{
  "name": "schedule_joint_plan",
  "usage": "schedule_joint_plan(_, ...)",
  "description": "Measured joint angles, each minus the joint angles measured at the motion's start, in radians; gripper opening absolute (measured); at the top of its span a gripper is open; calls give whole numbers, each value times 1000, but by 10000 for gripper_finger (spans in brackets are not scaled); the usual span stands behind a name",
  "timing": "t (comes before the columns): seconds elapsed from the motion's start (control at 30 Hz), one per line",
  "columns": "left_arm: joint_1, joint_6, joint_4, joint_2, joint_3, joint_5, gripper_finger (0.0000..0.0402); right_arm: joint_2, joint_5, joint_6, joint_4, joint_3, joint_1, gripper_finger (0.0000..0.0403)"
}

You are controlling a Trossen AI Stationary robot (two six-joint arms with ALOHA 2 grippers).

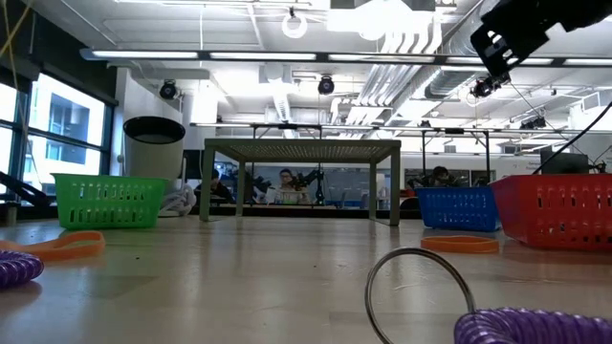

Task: Pick & Place Office Desk Supplies
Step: Put the box of crayon into the green basket

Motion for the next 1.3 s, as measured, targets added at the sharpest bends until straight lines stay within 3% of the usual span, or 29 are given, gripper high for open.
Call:
schedule_joint_plan(0.1,1,-6,-3,0,0,2,203,0,-17,4,-18,0,0,165)
schedule_joint_plan(0.3,-1,-127,-12,0,0,156,203,0,-19,4,-62,0,0,165)
schedule_joint_plan(0.5,1,-176,-62,8,0,165,215,0,-15,1,-84,0,0,165)
schedule_joint_plan(0.8,1,-241,-76,72,-1,144,309,0,-17,1,-104,0,0,165)
schedule_joint_plan(0.97,7,-279,-72,96,-1,142,317,0,-17,4,-119,0,1,165)
schedule_joint_plan(1.13,15,-509,-179,123,-1,252,317,0,-14,18,-126,-3,22,165)
schedule_joint_plan(1.3,23,-547,-150,142,-1,201,317,0,-14,18,-125,-3,47,165)
